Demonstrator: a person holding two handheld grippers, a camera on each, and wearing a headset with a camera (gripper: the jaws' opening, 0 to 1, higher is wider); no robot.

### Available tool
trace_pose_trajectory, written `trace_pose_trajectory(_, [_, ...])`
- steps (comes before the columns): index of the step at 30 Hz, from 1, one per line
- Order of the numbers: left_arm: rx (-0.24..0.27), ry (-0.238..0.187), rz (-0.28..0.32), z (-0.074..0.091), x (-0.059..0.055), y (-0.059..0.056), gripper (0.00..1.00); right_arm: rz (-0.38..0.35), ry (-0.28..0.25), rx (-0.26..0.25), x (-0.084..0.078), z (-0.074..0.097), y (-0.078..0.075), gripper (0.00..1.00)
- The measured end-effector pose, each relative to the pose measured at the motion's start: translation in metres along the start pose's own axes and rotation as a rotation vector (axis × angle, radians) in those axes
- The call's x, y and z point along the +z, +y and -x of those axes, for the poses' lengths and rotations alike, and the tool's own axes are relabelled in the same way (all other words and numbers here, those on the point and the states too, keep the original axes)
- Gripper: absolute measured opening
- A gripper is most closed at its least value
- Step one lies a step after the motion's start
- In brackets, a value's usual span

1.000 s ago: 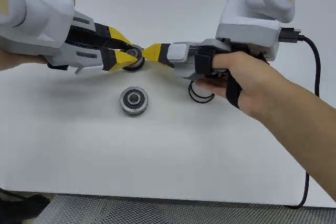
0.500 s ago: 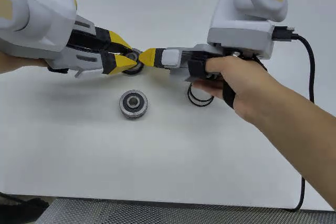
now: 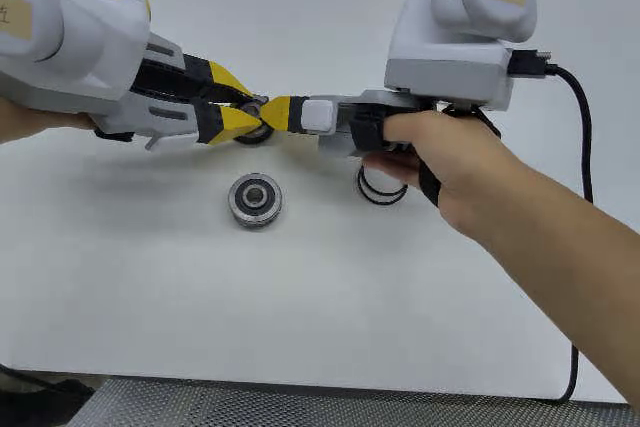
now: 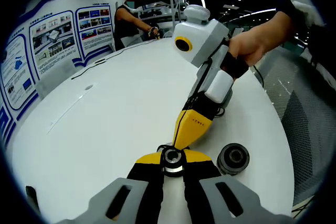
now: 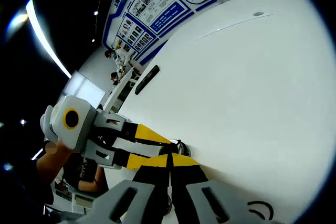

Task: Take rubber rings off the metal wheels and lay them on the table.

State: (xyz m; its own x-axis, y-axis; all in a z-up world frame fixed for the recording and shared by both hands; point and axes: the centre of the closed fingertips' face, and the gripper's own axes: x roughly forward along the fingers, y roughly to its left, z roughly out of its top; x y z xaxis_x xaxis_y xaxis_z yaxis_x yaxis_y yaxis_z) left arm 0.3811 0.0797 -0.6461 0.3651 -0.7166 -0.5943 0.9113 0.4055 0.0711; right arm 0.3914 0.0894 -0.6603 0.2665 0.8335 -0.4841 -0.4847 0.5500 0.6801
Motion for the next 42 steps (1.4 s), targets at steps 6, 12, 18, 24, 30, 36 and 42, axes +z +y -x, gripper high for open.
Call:
trace_pose_trajectory(6, [0.000,0.000,0.000,0.001,-0.001,0.001,0.13,-0.037,-0.011,0.003,-0.001,0.005,0.005,0.01])
trace_pose_trajectory(12, [0.001,-0.001,0.002,0.001,-0.002,0.002,0.13,-0.073,-0.019,0.002,-0.001,0.010,0.007,0.01])
trace_pose_trajectory(18, [0.020,0.019,-0.003,0.001,-0.004,0.003,0.14,-0.118,-0.027,0.014,0.000,0.011,0.014,0.02])
trace_pose_trajectory(24, [0.027,0.030,-0.006,0.001,-0.006,0.005,0.14,-0.146,-0.019,0.012,-0.002,0.014,0.015,0.02])
trace_pose_trajectory(30, [0.029,0.030,-0.009,0.000,-0.005,0.005,0.14,-0.151,-0.019,0.014,-0.001,0.015,0.016,0.02])
trace_pose_trajectory(36, [0.039,0.024,-0.007,0.003,-0.003,0.006,0.14,-0.168,-0.024,0.024,0.000,0.016,0.018,0.02])
trace_pose_trajectory(42, [0.064,-0.010,0.003,0.016,0.006,0.008,0.17,-0.199,-0.045,0.042,0.006,0.020,0.023,0.02])
